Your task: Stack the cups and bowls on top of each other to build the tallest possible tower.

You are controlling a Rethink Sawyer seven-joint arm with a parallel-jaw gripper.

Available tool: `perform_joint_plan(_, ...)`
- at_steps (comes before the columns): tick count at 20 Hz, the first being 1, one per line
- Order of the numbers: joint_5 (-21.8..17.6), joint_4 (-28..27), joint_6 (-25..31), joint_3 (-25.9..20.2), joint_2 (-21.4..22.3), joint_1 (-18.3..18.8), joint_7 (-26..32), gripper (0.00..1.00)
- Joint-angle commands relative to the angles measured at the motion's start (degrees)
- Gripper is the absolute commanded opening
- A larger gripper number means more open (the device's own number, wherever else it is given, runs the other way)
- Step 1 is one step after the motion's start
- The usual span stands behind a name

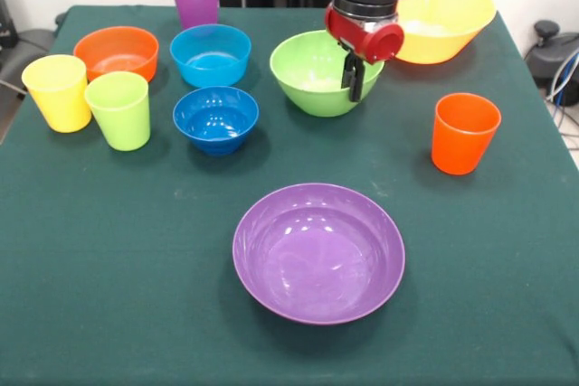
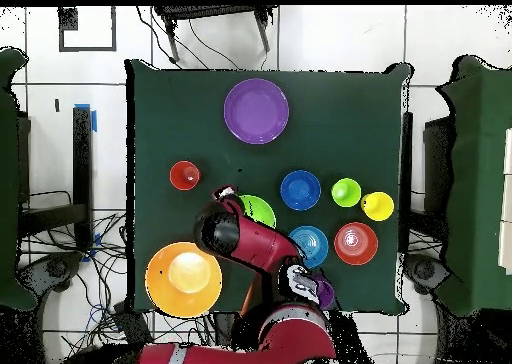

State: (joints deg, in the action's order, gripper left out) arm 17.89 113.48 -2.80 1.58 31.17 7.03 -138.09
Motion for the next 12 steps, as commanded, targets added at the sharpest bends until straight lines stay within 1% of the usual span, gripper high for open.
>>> perform_joint_plan(1,-2.48,-0.6,3.6,-8.28,3.92,2.76,-4.73,0.0)
perform_joint_plan(8,-1.15,-0.31,7.87,-8.52,7.62,2.75,-4.53,0.0)
perform_joint_plan(12,-0.58,-0.26,8.82,-8.81,8.69,2.55,-4.93,0.0)
